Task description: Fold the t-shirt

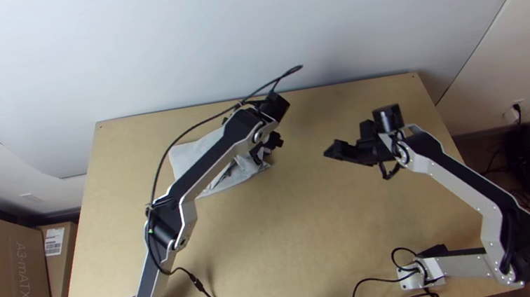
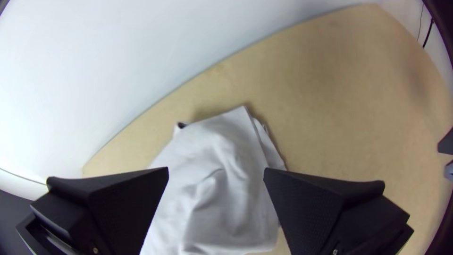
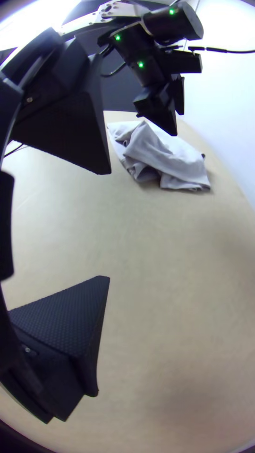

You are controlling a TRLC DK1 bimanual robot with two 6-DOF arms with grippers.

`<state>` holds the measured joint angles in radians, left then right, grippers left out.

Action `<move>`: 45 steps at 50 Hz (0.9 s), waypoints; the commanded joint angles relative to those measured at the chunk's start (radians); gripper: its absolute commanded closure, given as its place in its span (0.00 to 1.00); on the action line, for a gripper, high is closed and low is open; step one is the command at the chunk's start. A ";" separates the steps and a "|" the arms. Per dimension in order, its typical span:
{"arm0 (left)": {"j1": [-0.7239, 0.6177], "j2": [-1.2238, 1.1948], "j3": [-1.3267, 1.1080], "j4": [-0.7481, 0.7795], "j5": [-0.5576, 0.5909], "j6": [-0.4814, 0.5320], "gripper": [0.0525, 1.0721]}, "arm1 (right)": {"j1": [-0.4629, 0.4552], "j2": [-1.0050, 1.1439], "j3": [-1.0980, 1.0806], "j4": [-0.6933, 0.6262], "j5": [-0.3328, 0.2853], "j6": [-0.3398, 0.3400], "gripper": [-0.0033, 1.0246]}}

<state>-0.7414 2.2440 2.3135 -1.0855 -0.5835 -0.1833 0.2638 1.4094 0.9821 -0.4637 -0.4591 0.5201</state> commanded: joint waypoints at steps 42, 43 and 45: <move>0.430 -0.630 -0.032 -0.277 0.177 0.021 0.04 | 0.253 0.813 0.803 0.022 -0.148 0.172 0.04; 0.436 -0.638 -0.032 -0.280 0.177 0.022 0.04 | 0.255 0.827 0.816 0.023 -0.148 0.172 0.04; 0.445 -0.653 -0.032 -0.286 0.177 0.030 0.04 | 0.261 0.855 0.839 0.023 -0.148 0.170 0.04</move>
<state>-0.3222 1.6539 2.2906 -1.3472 -0.4126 -0.1715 0.5034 2.1902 1.7630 -0.4477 -0.5957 0.6804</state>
